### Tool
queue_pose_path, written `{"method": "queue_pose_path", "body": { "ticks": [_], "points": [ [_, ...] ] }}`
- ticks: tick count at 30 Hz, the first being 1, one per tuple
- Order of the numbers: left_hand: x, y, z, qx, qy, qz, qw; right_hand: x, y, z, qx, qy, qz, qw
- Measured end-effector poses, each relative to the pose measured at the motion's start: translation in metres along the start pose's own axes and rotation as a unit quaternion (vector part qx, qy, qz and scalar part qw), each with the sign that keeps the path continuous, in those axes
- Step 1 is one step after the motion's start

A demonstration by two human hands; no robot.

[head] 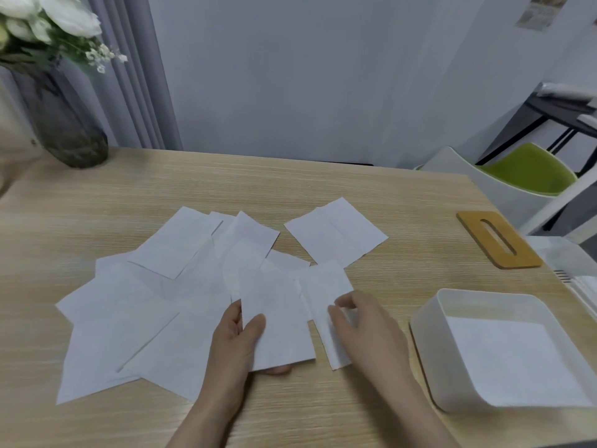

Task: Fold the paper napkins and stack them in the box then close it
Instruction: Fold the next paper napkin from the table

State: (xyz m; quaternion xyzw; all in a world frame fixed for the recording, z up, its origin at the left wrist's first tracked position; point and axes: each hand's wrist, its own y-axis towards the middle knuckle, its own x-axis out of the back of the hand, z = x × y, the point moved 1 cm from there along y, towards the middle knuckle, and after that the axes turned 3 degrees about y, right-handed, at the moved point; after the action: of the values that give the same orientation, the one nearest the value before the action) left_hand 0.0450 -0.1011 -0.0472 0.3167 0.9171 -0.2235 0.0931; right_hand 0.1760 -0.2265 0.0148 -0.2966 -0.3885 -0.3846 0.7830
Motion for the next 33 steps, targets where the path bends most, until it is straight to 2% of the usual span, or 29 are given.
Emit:
{"method": "queue_pose_path", "body": {
  "ticks": [2,5,9,15,26,29,33],
  "points": [
    [0.0,0.0,0.001,0.001,0.0,0.001,1.0,0.002,0.007,-0.011,-0.02,-0.015,-0.027,0.999],
    [0.0,0.0,0.001,0.002,-0.006,0.008,1.0,0.001,0.016,-0.025,-0.051,-0.028,-0.022,0.998],
    [-0.001,-0.001,0.0,-0.001,-0.007,0.01,1.0,-0.002,0.023,-0.035,-0.065,0.038,-0.024,0.997],
    [-0.001,-0.002,-0.002,0.0,-0.003,0.013,1.0,-0.004,0.026,-0.04,-0.057,0.094,-0.049,0.993],
    [-0.002,-0.003,-0.004,0.005,0.004,0.01,1.0,-0.005,0.028,-0.045,-0.037,0.081,-0.13,0.987],
    [-0.002,-0.003,-0.004,0.005,0.006,0.01,1.0,-0.006,0.029,-0.049,-0.059,0.137,-0.118,0.982],
    [-0.003,-0.004,-0.006,0.004,0.01,0.008,1.0,-0.005,0.03,-0.052,-0.057,0.281,-0.07,0.955]
  ]
}}
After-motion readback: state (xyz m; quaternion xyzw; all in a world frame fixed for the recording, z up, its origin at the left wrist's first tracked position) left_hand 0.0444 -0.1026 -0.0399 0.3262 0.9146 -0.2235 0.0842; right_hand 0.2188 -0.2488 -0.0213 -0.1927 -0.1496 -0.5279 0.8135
